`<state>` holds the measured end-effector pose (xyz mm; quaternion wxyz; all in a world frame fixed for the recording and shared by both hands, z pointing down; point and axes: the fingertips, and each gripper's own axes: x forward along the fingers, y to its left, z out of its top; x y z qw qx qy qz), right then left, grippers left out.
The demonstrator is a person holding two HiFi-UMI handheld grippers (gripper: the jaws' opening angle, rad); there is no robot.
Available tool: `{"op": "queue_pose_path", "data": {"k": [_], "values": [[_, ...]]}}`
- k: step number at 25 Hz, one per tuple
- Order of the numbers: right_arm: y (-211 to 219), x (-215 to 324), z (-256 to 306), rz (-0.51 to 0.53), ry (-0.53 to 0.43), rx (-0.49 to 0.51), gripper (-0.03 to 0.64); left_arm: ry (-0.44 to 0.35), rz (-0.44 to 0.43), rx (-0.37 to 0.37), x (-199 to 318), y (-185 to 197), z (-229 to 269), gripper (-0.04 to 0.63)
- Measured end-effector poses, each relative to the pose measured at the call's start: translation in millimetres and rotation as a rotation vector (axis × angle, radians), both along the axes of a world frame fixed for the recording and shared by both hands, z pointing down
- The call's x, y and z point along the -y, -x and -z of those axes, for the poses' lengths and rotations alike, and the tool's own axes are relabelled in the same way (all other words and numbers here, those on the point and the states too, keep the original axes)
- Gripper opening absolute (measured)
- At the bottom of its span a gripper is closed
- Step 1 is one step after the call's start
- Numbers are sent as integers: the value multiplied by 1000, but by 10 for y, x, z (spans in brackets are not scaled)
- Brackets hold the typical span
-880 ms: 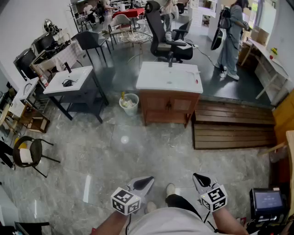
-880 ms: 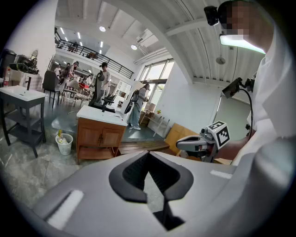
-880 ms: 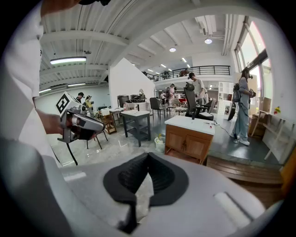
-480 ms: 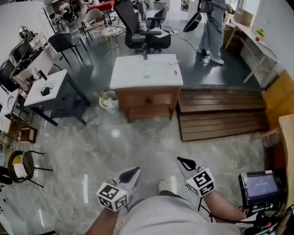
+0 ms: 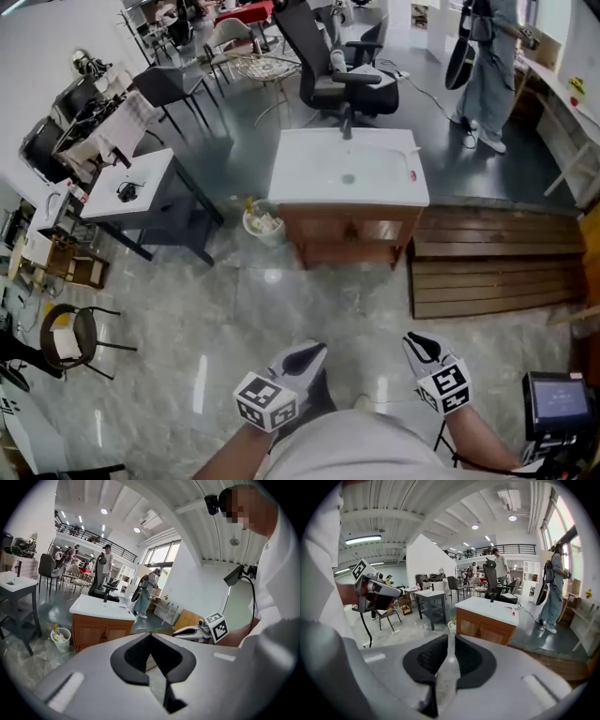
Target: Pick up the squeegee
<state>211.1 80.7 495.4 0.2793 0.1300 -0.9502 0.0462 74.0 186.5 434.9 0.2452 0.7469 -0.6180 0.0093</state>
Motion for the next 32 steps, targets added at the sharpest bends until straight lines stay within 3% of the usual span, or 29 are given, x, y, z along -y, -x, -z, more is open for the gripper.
{"op": "queue_pose_path", "data": {"k": [9,15,22,32], "values": [[1368,944,-70,-130,-31,12,52,-23,-116,61,891,1435,-87,8],[1897,1579,-33,-251,-47,5,52,-4,-193,69,1392,2115,-114,25],[2072,2589,-229,-356,-62,-22,73,0,-167,17,1951,2351,-160,32],[2291,4788,-635,-425,-134,-37,122,6,-74,28,3282,2535,-62,32]]}}
